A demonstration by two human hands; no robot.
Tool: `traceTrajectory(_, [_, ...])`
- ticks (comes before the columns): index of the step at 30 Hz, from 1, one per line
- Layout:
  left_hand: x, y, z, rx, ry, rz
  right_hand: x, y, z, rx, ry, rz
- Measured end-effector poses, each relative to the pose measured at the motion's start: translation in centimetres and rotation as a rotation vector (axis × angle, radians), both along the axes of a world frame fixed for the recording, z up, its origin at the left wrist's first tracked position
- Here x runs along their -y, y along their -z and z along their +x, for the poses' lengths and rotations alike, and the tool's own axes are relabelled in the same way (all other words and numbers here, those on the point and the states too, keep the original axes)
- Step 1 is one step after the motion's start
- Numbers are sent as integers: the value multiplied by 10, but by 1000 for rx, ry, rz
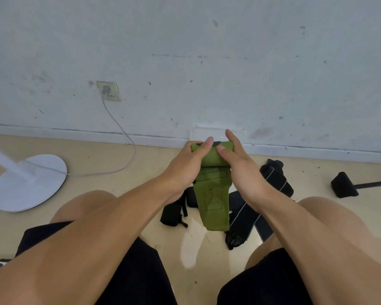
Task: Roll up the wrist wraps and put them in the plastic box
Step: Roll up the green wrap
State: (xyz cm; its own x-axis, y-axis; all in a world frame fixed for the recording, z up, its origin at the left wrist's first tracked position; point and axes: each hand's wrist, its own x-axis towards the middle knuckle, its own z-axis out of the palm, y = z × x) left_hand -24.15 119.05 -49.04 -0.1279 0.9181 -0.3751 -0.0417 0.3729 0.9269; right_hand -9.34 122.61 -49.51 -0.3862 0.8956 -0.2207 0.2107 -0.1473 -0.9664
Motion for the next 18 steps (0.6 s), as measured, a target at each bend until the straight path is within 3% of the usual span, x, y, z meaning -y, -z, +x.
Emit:
traceTrajectory(9, [5,9,-9,5,69,-79,3,3,2,74,-93,-44])
traceTrajectory(18, [1,-13,-14,228,16,-75,-2,-9,6,-114,-106,91])
